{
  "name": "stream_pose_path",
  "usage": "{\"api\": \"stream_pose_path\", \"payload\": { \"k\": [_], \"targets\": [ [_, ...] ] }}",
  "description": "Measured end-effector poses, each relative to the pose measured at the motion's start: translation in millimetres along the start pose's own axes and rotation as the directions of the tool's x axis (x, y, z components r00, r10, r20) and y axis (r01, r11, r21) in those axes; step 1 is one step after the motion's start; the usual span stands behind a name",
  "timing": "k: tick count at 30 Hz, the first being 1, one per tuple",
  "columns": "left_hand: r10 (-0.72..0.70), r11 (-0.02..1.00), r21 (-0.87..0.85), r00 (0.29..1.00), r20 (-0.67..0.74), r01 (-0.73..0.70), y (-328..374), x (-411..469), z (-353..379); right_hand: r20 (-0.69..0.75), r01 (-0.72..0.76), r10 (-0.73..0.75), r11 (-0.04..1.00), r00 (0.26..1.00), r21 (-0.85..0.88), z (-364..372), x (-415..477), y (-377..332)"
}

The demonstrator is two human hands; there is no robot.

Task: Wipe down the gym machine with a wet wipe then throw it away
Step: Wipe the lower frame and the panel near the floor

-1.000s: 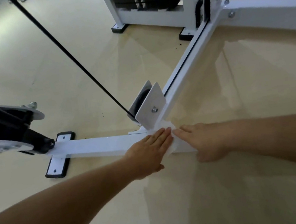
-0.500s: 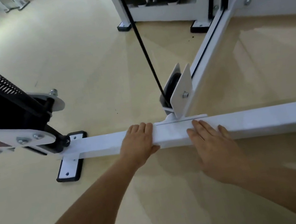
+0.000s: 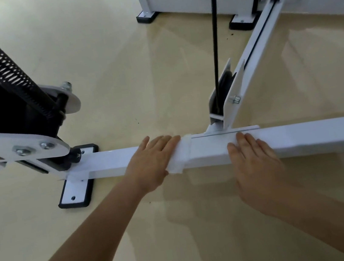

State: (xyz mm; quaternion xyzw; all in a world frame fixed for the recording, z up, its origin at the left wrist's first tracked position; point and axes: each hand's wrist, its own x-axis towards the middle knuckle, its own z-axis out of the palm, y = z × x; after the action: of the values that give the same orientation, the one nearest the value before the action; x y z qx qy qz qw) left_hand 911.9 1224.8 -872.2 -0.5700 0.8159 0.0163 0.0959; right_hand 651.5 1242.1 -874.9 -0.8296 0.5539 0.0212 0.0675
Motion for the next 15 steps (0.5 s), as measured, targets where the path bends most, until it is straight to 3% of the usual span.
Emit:
{"api": "stream_pose_path", "payload": {
  "k": [4, 9, 12, 15],
  "targets": [
    [-0.083, 0.994, -0.074, 0.996, -0.017, 0.081, -19.6, 9.5, 7.5, 0.042, 0.034, -0.032, 0.998, 0.999, -0.049, -4.4, -1.2, 1.6],
    [-0.302, 0.953, 0.025, 0.953, 0.031, 0.302, -56.3, -14.5, 13.2, 0.061, 0.034, -0.030, 0.998, 0.998, -0.056, -7.4, -0.5, 2.3],
    [-0.314, 0.949, 0.040, 0.948, 0.058, 0.312, -15.5, 3.5, 8.1, 0.068, 0.014, -0.009, 0.998, 0.998, -0.062, -4.3, -1.1, -3.2],
    [-0.248, 0.966, -0.081, 0.968, -0.022, 0.246, 55.0, 34.4, 4.7, 0.057, 0.020, -0.015, 0.997, 0.998, -0.074, -7.7, -1.6, -2.2]
  ]
}}
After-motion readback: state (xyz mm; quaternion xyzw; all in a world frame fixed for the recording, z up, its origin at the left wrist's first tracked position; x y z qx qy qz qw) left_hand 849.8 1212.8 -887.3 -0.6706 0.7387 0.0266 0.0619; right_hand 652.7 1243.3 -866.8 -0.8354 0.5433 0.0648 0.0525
